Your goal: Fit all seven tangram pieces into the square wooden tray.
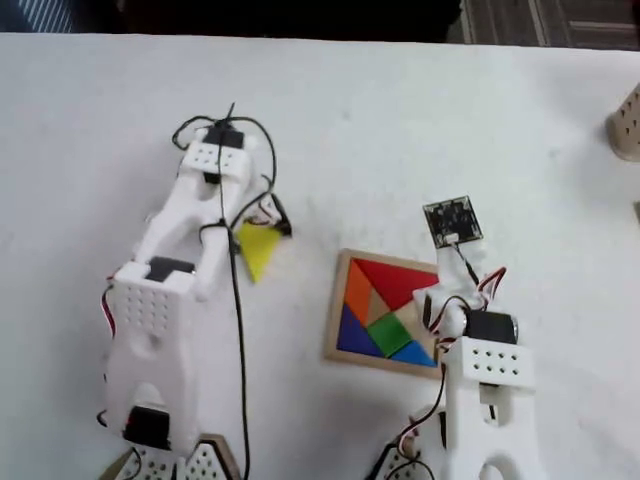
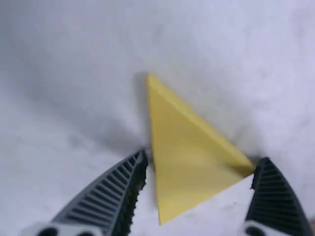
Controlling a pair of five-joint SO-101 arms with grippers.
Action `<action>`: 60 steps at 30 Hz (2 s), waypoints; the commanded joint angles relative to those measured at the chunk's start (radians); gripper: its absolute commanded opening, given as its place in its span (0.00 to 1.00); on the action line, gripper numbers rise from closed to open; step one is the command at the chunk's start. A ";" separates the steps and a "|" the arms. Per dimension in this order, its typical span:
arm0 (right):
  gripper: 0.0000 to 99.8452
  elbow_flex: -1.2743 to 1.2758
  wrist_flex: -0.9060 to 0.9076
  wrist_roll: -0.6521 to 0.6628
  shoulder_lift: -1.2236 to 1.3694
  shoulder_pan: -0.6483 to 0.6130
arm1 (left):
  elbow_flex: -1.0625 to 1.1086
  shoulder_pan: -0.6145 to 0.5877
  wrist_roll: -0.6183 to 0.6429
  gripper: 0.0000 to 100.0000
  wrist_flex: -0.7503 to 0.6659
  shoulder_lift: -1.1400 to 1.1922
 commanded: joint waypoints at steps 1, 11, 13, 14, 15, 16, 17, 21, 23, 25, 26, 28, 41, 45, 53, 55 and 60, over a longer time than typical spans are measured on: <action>0.05 -0.005 -0.019 0.020 -0.018 -0.008 | 0.005 -0.042 -0.017 0.33 0.023 0.004; 0.05 -0.005 -0.019 0.020 -0.018 -0.008 | 0.025 -0.068 -0.121 0.33 -0.008 -0.008; 0.05 -0.005 -0.019 0.020 -0.018 -0.008 | 0.023 -0.067 -0.123 0.34 -0.009 -0.008; 0.05 -0.005 -0.019 0.020 -0.018 -0.008 | 0.023 -0.065 -0.123 0.34 -0.009 -0.008; 0.05 -0.005 -0.019 0.020 -0.018 -0.008 | 0.023 -0.064 -0.124 0.34 -0.012 -0.008; 0.05 -0.005 -0.019 0.020 -0.018 -0.008 | 0.023 -0.064 -0.137 0.34 -0.018 -0.008; 0.05 -0.005 -0.019 0.021 -0.018 -0.008 | 0.023 -0.062 -0.158 0.36 -0.020 -0.013; 0.05 -0.005 -0.019 0.021 -0.018 -0.008 | 0.069 -0.073 -0.158 0.41 -0.038 -0.068; 0.05 -0.005 -0.019 0.021 -0.018 -0.008 | 0.115 -0.070 -0.157 0.40 -0.064 -0.104; 0.05 -0.005 -0.019 0.021 -0.018 -0.008 | 0.167 -0.070 -0.155 0.39 -0.112 -0.139; 0.05 -0.005 -0.019 0.021 -0.018 -0.008 | 0.190 -0.071 -0.150 0.38 -0.133 -0.151; 0.05 -0.005 -0.019 0.021 -0.018 -0.008 | 0.222 -0.071 -0.150 0.36 -0.160 -0.165; 0.05 0.009 -0.022 0.021 -0.025 -0.008 | 0.232 -0.071 -0.149 0.30 -0.193 -0.165; 0.05 0.009 -0.024 0.021 -0.025 -0.008 | 0.232 -0.076 -0.149 0.30 -0.193 -0.165; 0.05 0.009 -0.024 0.021 -0.024 -0.008 | 0.230 -0.079 -0.157 0.14 -0.193 -0.168; 0.05 0.009 -0.024 0.021 -0.022 -0.008 | 0.230 -0.081 -0.158 0.08 -0.206 -0.171; 0.05 0.011 -0.025 0.021 -0.018 -0.035 | 0.230 -0.087 -0.158 0.11 -0.207 -0.173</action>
